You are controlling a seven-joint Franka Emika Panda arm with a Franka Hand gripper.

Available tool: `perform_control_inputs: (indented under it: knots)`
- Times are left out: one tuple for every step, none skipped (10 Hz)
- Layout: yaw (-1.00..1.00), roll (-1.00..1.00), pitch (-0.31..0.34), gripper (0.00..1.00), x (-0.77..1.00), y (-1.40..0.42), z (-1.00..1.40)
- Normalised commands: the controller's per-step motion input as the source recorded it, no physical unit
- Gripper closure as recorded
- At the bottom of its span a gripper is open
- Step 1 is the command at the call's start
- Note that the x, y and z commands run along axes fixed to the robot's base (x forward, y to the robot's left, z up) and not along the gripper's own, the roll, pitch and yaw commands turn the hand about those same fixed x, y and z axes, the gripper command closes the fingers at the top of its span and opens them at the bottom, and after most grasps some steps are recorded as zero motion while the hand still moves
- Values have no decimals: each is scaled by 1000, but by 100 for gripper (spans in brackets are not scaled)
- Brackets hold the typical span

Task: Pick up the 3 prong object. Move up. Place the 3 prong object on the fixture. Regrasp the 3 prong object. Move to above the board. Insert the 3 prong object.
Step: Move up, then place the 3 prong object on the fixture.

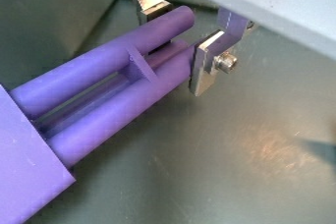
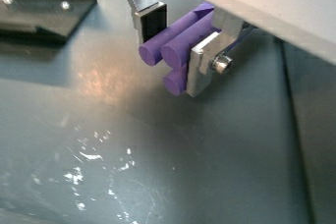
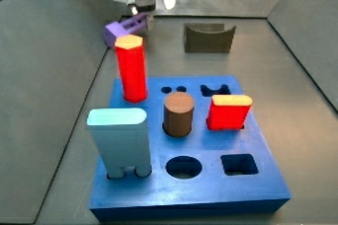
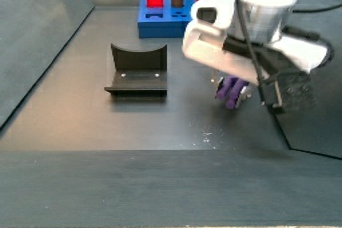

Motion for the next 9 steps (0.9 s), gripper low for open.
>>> perform_control_inputs:
  knots:
    - [11, -20, 44, 100, 12, 18, 583]
    - [12, -28, 46, 100, 0, 7, 400]
    - [13, -34, 42, 100, -9, -2, 204]
    - [0, 0, 0, 100, 0, 0, 1000]
    - [2, -5, 6, 100, -4, -1, 1000]
    - [2, -10, 17, 100, -10, -4, 1000]
    - [4, -19, 26, 100, -12, -5, 1000]
    - [5, -26, 33, 100, -14, -6, 1000]
    - [8, -34, 34, 100, -18, -9, 1000]
